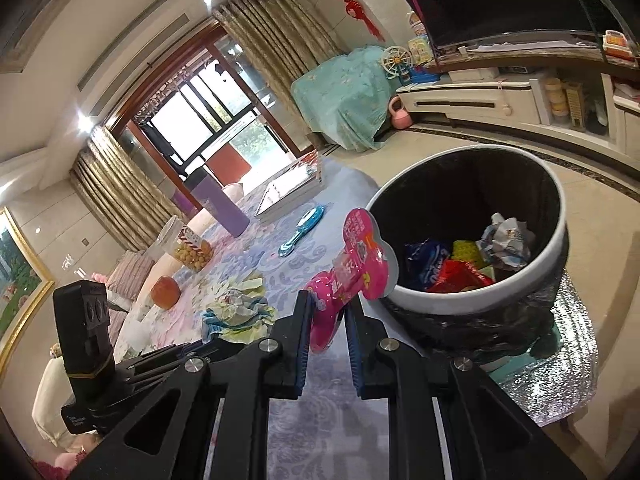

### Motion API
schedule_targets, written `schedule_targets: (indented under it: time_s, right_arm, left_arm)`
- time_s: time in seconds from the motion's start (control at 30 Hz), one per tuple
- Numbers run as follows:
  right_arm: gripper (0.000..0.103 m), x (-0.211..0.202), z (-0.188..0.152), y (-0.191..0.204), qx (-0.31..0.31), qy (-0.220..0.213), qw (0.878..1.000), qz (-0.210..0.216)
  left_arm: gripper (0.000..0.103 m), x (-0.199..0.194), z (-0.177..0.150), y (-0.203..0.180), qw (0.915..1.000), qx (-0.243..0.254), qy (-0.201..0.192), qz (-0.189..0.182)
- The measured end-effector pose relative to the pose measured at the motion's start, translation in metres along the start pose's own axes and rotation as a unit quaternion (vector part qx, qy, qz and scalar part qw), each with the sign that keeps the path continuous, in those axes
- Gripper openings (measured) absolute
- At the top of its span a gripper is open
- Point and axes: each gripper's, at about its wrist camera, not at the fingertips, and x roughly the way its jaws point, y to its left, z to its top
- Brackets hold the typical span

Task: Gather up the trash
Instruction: 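Carry the crumpled wrapper and pink toy in both grippers over the bin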

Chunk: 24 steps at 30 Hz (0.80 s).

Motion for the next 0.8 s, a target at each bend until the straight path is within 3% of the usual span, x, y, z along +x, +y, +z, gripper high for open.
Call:
schedule_targets:
  time_s: [0.8]
  right_arm:
    - [0.016,-0.018,0.000,-0.019,0.019,-0.015,1.000,-0.016]
  left_arm:
    - [0.016,0.012,0.009,-0.029,0.9994,0.029,0.003,-0.018]
